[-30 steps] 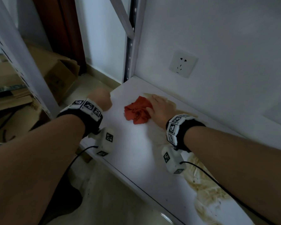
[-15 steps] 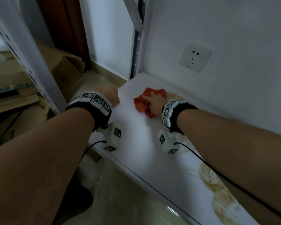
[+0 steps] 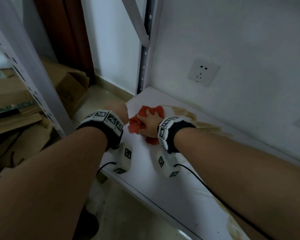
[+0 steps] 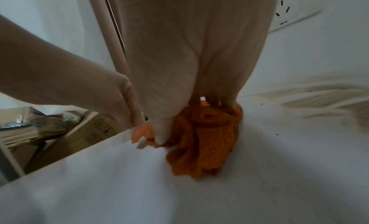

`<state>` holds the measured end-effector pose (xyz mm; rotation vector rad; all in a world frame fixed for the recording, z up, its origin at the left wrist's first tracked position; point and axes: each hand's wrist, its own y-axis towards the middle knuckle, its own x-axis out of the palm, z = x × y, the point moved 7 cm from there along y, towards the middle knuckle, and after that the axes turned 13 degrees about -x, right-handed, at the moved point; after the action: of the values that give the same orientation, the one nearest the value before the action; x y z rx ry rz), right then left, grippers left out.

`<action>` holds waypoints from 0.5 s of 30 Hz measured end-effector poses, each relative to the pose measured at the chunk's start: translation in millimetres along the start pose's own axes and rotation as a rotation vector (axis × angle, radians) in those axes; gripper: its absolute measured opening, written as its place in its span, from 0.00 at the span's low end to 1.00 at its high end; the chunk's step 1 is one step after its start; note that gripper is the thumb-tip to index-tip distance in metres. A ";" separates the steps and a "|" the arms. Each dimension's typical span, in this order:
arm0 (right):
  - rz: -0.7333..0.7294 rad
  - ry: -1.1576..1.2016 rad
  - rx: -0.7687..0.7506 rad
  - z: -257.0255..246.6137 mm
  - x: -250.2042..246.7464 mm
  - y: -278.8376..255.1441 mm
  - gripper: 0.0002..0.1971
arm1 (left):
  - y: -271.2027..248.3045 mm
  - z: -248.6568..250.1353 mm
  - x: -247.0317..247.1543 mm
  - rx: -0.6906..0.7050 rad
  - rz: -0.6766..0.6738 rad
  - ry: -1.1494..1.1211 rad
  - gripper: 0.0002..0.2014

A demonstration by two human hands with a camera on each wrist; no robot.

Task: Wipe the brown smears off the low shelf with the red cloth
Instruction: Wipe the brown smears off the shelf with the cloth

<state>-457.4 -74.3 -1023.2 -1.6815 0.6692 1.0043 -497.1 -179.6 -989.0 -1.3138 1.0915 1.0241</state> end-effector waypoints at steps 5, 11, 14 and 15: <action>-0.056 -0.051 0.047 18.8 -10.1 13.9 0.37 | 6.9 -0.1 4.6 0.010 0.001 -0.010 0.13; -0.036 -0.052 0.077 50.9 -24.4 21.1 0.37 | 15.5 2.0 12.0 0.021 0.007 0.010 0.11; 0.023 -0.032 0.109 70.9 -25.7 16.9 0.39 | 16.4 5.0 13.5 0.029 0.018 0.009 0.12; 0.035 -0.024 0.120 76.1 -25.2 12.3 0.38 | 16.4 5.8 13.2 0.030 0.022 0.003 0.12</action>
<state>-502.6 -7.3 -1017.2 -1.5555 0.7310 0.9876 -510.3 -174.1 -1005.4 -1.2825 1.1222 1.0187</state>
